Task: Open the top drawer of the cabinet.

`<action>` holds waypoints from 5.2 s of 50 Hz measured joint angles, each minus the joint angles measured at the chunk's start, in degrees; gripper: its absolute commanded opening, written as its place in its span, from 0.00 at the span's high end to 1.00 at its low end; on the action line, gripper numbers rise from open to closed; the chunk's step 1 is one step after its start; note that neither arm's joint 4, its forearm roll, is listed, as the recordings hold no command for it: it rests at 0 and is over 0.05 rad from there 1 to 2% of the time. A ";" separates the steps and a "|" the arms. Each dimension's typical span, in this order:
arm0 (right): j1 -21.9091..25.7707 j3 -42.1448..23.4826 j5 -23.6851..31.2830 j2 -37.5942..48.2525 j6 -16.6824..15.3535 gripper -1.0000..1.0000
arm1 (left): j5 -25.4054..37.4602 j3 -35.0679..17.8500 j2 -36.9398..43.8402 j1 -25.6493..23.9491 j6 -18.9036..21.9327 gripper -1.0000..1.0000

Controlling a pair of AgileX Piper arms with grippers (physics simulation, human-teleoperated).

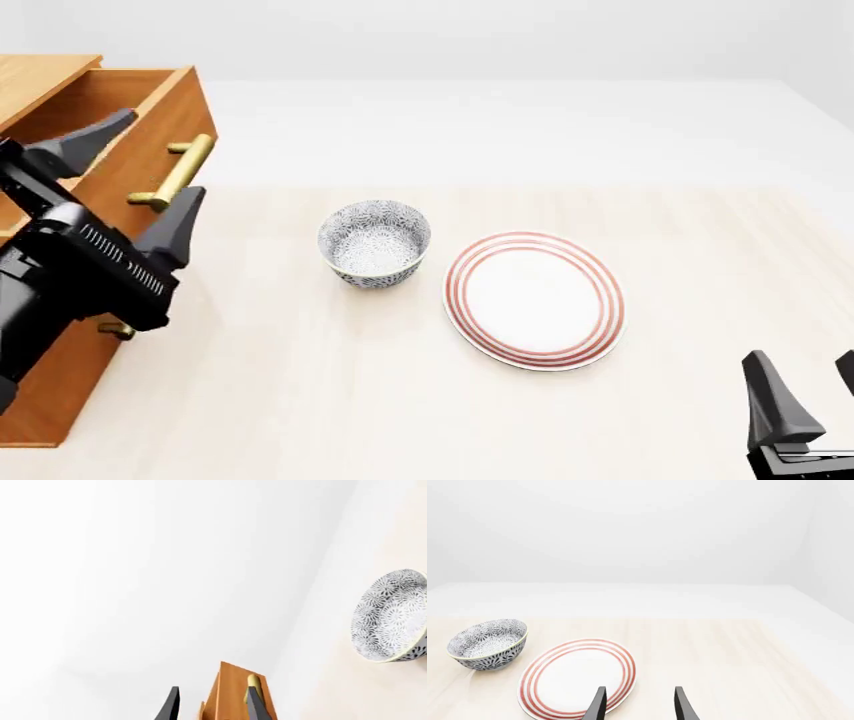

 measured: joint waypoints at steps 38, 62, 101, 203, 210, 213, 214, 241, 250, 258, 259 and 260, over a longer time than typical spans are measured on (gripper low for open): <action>0.00 0.00 0.00 0.00 0.00 0.00 | 21.76 -10.51 -11.33 3.75 -35.28 0.00; 0.00 0.00 0.00 0.00 0.00 0.00 | 36.62 -19.22 -12.91 7.00 -51.25 0.00; -0.01 0.00 0.00 0.00 0.00 0.00 | 58.83 -33.16 -6.23 11.96 -64.52 0.00; 0.00 0.00 0.00 0.00 0.00 0.00 | 73.30 -40.24 7.80 13.22 -75.03 0.00; 0.00 0.00 0.00 0.00 0.00 0.00 | 72.13 -40.07 8.92 12.98 -75.26 0.00; 0.00 0.00 0.00 0.00 -0.01 0.00 | 71.58 -39.92 9.40 12.89 -75.36 0.00; 0.00 0.00 0.00 0.00 -0.01 0.00 | 71.40 -39.87 9.55 12.86 -75.39 0.00; 0.00 0.00 0.00 0.00 0.00 0.00 | 68.64 -37.75 9.94 14.30 -75.93 0.00; 0.00 0.00 0.00 0.00 0.00 0.00 | 67.23 -36.78 10.78 14.21 -76.40 0.00; 0.00 0.00 0.00 0.00 0.00 0.00 | 65.77 -35.70 11.72 13.76 -76.97 0.00; 0.00 0.00 0.00 0.00 0.00 0.00 | 65.60 -35.57 11.82 13.71 -77.04 0.00; 0.00 0.00 0.00 0.00 0.00 0.00 | 65.44 -35.43 11.92 13.66 -77.11 0.00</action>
